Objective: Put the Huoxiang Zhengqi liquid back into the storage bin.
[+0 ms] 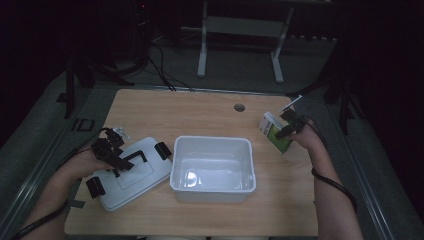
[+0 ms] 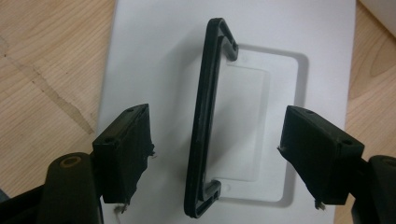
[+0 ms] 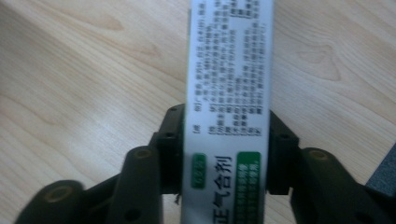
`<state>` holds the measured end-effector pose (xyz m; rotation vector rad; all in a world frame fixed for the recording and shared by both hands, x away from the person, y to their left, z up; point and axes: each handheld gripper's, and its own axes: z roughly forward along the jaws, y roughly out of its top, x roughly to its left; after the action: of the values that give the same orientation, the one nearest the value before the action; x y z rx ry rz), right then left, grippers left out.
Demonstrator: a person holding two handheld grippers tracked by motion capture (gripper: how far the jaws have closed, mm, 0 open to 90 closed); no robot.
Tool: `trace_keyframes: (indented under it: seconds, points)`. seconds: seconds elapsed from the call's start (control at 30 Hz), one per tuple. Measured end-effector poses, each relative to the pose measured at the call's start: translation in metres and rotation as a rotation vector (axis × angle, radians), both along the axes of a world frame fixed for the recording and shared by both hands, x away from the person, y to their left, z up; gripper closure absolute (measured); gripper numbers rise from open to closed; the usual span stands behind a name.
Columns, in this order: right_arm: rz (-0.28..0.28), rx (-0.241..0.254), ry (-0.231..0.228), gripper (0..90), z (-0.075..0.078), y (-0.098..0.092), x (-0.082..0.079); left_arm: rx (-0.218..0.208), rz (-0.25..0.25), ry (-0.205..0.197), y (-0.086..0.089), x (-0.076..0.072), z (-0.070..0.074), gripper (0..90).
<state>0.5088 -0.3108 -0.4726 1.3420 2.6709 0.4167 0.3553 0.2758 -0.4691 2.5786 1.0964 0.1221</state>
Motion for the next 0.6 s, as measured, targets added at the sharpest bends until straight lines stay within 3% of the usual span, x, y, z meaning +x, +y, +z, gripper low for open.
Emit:
trace_keyframes:
  seconds: [0.13, 0.6]
  points:
    - [0.009, -0.04, 0.02, 62.1, 0.001, 0.005, 0.002, 0.003, 0.0, 0.002, 0.0, 0.0, -0.002, 25.0]
    - [0.027, -0.026, -0.025, 64.1, 0.014, 0.002, -0.008, 0.007, -0.015, 0.014, -0.005, 0.0, -0.003, 25.1]
